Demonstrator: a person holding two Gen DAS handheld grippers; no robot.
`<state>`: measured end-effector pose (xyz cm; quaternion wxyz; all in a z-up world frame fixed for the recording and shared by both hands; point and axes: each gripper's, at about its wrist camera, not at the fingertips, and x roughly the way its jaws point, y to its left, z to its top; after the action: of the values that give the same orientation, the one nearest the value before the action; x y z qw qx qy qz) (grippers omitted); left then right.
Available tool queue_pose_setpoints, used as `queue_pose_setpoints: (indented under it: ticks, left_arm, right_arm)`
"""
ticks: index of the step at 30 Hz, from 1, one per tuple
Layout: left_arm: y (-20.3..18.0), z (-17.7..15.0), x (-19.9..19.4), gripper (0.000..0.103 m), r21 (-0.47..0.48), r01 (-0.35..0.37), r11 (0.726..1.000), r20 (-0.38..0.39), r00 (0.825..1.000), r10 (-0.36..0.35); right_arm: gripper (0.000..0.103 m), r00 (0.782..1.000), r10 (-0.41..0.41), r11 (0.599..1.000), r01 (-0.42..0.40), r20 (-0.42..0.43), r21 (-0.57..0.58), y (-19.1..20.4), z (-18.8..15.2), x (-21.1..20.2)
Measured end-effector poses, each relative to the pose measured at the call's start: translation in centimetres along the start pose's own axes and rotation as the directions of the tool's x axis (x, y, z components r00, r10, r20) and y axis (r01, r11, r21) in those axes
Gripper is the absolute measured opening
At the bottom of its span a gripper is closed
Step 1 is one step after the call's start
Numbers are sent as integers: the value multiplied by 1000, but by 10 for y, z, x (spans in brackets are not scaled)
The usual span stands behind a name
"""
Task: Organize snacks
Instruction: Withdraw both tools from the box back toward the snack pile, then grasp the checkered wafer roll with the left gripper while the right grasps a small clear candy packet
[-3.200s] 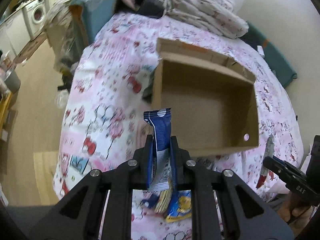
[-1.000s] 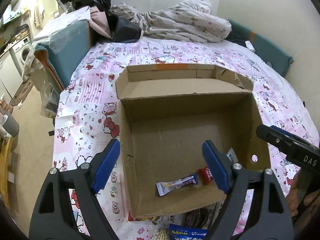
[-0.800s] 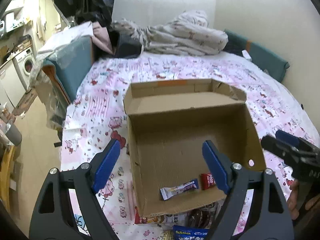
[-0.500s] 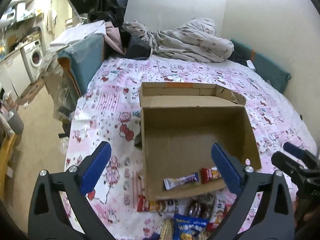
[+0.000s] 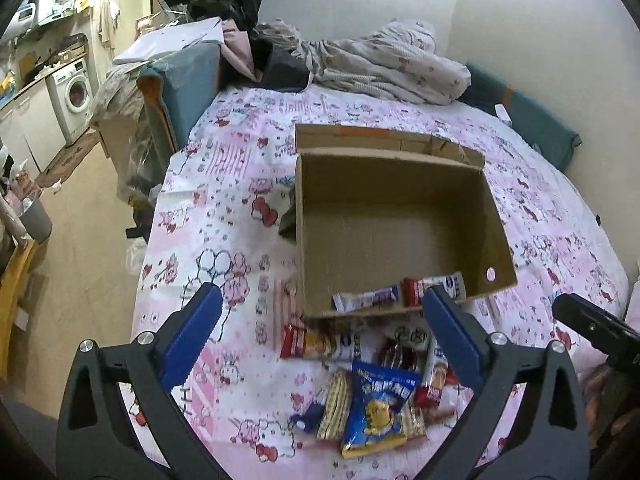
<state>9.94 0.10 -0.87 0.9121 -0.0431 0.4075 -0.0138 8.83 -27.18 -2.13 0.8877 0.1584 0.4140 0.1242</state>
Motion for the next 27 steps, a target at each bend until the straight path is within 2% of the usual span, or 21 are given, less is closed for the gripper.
queue_pose_setpoints:
  ticks: [5, 10, 12, 16, 18, 21, 22, 23, 24, 25, 26, 27]
  left_arm:
    - [3, -11, -5, 99, -8, -26, 1000, -16, 1000, 26]
    - [6, -18, 1, 99, -9, -24, 1000, -61, 998, 23]
    - [7, -19, 4, 99, -11, -17, 1000, -75, 997, 16]
    - [13, -23, 13, 99, -42, -25, 999, -118, 993, 20]
    - [15, -27, 22, 99, -50, -28, 998, -165, 986, 20]
    - [15, -36, 41, 99, -68, -2, 998, -265, 964, -16]
    - [14, -42, 50, 98, -73, 3, 997, -312, 950, -26]
    - [13, -45, 55, 91, -74, 4, 997, -334, 942, -28]
    - [12, -49, 61, 77, -77, 5, 997, -362, 932, -32]
    - [11, -54, 69, 68, -78, -2, 997, -393, 919, -29]
    - [12, -59, 75, 51, -78, -10, 997, -414, 910, -23]
    - [13, -64, 84, 42, -85, -3, 996, -446, 894, -35]
  right_arm:
    - [100, 999, -38, 999, 37, -36, -30, 5, -13, 7]
    - [100, 992, -85, 996, 88, -94, 27, -6, -19, 22]
    - [99, 990, -115, 993, 118, -85, 27, -8, -19, 22]
    - [99, 990, -118, 992, 122, -82, 44, -11, -18, 22]
    - [99, 989, -108, 991, 114, -97, 63, -14, -19, 24]
    - [99, 989, -100, 991, 109, -109, 79, -16, -19, 27]
    - [99, 989, -100, 991, 109, -112, 83, -16, -19, 27]
    - [99, 989, -97, 990, 107, -116, 90, -18, -19, 28]
    - [99, 989, -92, 990, 104, -120, 98, -19, -19, 29]
    - [99, 988, -88, 989, 102, -124, 107, -21, -20, 29]
    - [99, 988, -88, 989, 102, -126, 111, -21, -19, 30]
    - [99, 988, -89, 988, 104, -128, 113, -22, -19, 30]
